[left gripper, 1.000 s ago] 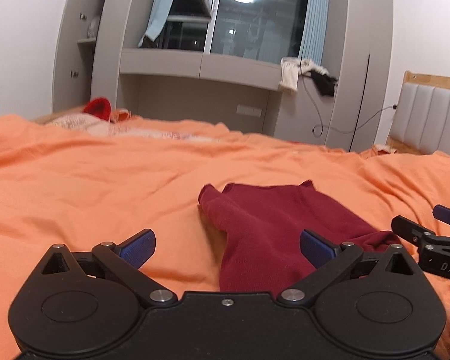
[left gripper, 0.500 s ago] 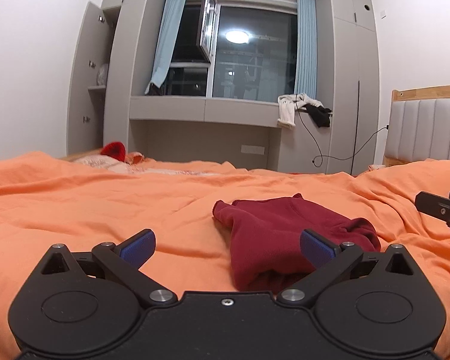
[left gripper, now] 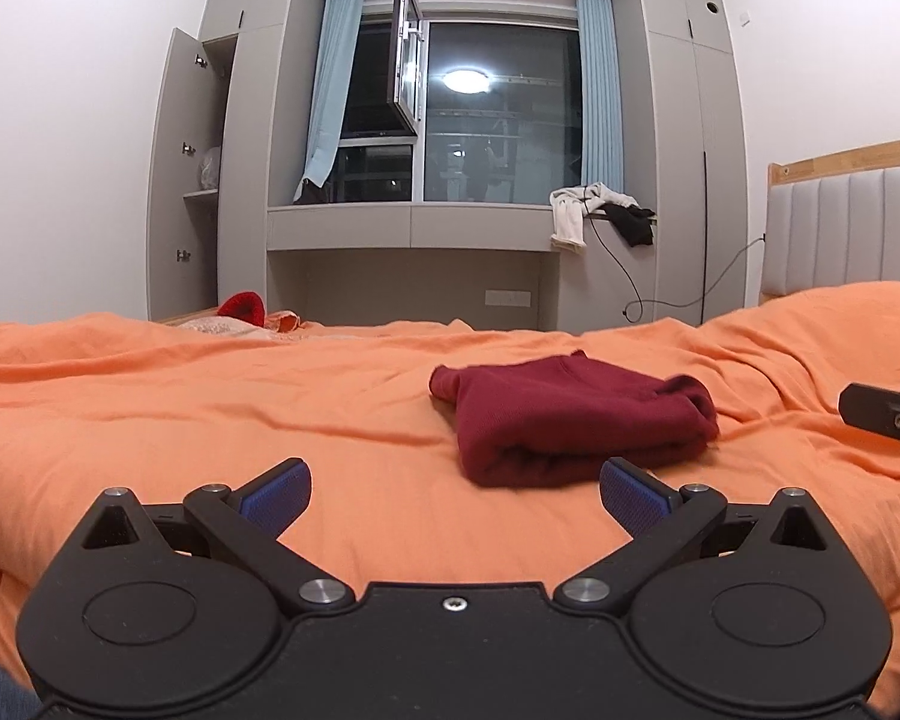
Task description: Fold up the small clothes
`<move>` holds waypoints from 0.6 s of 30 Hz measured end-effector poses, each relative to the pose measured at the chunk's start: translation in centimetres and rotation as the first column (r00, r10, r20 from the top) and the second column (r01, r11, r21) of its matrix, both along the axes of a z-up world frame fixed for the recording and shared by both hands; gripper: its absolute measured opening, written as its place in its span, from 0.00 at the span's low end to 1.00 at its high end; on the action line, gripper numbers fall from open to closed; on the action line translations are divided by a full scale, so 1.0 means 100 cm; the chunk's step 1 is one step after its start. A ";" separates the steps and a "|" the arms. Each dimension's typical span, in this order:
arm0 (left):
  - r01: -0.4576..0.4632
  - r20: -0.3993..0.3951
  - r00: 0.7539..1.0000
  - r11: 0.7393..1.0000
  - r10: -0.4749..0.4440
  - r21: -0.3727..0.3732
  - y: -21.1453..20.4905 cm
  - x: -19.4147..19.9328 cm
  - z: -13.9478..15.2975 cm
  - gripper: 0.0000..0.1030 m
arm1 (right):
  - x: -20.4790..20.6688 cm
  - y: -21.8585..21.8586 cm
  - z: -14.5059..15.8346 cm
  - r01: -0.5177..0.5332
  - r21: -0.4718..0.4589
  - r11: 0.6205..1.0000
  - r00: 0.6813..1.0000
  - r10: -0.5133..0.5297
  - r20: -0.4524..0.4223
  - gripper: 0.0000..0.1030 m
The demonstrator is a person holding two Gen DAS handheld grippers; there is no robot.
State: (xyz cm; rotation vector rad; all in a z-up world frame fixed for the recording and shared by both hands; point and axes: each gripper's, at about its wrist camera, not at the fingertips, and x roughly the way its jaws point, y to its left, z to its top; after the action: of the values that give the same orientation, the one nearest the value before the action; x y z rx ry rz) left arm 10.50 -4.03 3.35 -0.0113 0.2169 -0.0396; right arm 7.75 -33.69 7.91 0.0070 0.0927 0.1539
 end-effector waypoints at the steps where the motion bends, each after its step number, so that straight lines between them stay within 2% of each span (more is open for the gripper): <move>1: 0.003 -0.005 1.000 1.000 -0.003 -0.002 0.000 -0.003 -0.001 0.99 | -0.004 -0.001 -0.001 0.003 0.001 1.000 1.000 -0.003 -0.002 1.00; 8: 0.002 -0.021 1.000 1.000 -0.002 -0.012 0.004 -0.020 -0.007 0.99 | -0.022 0.003 -0.011 0.019 -0.002 1.000 0.999 -0.019 -0.031 1.00; 18: -0.007 -0.027 1.000 1.000 0.007 -0.019 0.007 -0.023 -0.008 0.99 | -0.023 0.006 -0.014 0.032 -0.013 0.999 0.999 -0.032 -0.043 1.00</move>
State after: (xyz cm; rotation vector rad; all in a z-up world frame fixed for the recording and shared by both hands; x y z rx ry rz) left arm 8.23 -3.38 2.52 -0.0312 0.2432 -0.0346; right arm 5.46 -33.09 6.53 -0.0007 0.1371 0.1213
